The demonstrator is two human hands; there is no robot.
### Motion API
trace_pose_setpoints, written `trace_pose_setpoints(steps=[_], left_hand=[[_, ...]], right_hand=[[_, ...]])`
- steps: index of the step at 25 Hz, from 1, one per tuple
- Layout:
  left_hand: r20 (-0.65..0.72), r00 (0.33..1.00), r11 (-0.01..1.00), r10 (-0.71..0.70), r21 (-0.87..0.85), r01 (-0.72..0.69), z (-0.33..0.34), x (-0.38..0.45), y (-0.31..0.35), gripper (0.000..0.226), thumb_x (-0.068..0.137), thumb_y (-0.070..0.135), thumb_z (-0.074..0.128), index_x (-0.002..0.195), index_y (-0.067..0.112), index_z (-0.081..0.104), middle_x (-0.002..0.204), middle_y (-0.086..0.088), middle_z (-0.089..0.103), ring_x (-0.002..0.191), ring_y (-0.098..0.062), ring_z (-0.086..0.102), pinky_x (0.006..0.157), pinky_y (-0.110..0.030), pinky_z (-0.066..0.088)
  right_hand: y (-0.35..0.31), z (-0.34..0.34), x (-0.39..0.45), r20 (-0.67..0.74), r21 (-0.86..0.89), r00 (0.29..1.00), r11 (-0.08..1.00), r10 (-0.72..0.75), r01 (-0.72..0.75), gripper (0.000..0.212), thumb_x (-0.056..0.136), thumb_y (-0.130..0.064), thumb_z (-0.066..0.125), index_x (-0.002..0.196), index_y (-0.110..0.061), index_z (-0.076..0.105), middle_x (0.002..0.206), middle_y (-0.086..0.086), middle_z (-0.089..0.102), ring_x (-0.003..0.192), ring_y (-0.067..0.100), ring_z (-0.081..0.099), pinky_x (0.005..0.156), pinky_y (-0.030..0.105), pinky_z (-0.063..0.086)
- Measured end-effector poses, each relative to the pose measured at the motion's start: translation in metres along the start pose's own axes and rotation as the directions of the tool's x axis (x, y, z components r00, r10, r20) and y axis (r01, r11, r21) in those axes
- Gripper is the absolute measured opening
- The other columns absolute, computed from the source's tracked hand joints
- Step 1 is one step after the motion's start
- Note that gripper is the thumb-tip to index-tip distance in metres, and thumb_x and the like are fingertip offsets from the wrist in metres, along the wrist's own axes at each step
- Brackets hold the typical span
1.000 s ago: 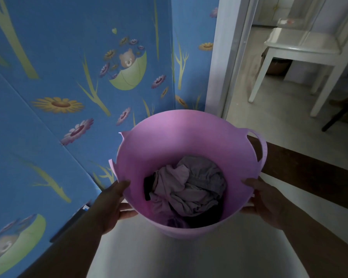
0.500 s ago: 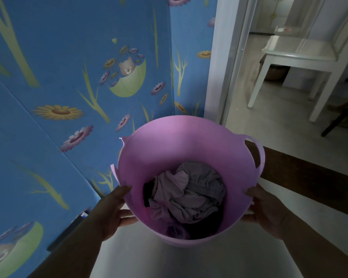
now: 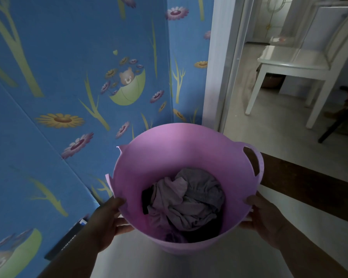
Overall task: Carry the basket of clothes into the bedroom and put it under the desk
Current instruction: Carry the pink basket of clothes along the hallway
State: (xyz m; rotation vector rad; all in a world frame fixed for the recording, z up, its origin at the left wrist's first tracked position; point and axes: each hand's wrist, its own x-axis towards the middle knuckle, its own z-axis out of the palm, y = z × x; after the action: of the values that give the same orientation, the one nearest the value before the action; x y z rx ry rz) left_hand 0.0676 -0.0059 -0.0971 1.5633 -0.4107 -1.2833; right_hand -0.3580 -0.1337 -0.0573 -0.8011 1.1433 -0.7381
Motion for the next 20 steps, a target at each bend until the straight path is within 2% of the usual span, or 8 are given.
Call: trace_pose_setpoints(steps=[4, 9, 16, 20], left_hand=[[-0.023, 1.0, 1.0, 0.01, 0.006, -0.01, -0.001, -0.003, -0.004, 0.037, 0.089, 0.029, 0.062, 0.12, 0.012, 0.074, 0.107, -0.019, 0.082, 0.083, -0.037, 0.081, 0.063, -0.042, 0.064], [-0.049, 0.999, 1.0, 0.008, 0.009, -0.008, 0.004, -0.008, -0.003, 0.036, 0.092, 0.025, 0.058, 0.122, 0.012, 0.072, 0.106, -0.019, 0.082, 0.083, -0.037, 0.081, 0.062, -0.042, 0.064], [-0.07, 0.998, 1.0, 0.0, -0.013, -0.001, 0.01, -0.008, 0.005, 0.054, 0.07, 0.026, 0.066, 0.122, 0.012, 0.072, 0.103, -0.021, 0.082, 0.082, -0.042, 0.08, 0.061, -0.045, 0.064], [-0.069, 0.998, 1.0, -0.003, -0.019, 0.002, 0.014, -0.01, 0.007, 0.055, 0.064, 0.024, 0.067, 0.117, 0.01, 0.073, 0.098, -0.021, 0.082, 0.077, -0.042, 0.08, 0.058, -0.045, 0.064]], right_hand=[[0.001, 0.003, -0.004, -0.017, 0.003, 1.0, 1.0, -0.007, 0.007, 0.054, 0.088, -0.006, 0.051, 0.137, -0.028, 0.056, 0.128, 0.018, 0.065, 0.108, 0.045, 0.063, 0.062, 0.046, 0.06], [0.001, 0.007, -0.008, -0.039, -0.007, 0.999, 1.0, -0.018, 0.018, 0.051, 0.087, -0.005, 0.051, 0.131, -0.03, 0.059, 0.125, 0.018, 0.067, 0.108, 0.045, 0.063, 0.066, 0.05, 0.061], [0.001, 0.01, -0.011, -0.069, -0.013, 0.997, 1.0, -0.022, 0.021, 0.049, 0.085, -0.002, 0.05, 0.123, -0.03, 0.062, 0.119, 0.017, 0.068, 0.103, 0.044, 0.065, 0.062, 0.048, 0.06], [-0.002, 0.01, -0.014, -0.063, -0.043, 0.998, 0.999, -0.024, 0.021, 0.048, 0.085, -0.002, 0.05, 0.124, -0.029, 0.062, 0.116, 0.018, 0.069, 0.098, 0.044, 0.066, 0.058, 0.048, 0.061]])
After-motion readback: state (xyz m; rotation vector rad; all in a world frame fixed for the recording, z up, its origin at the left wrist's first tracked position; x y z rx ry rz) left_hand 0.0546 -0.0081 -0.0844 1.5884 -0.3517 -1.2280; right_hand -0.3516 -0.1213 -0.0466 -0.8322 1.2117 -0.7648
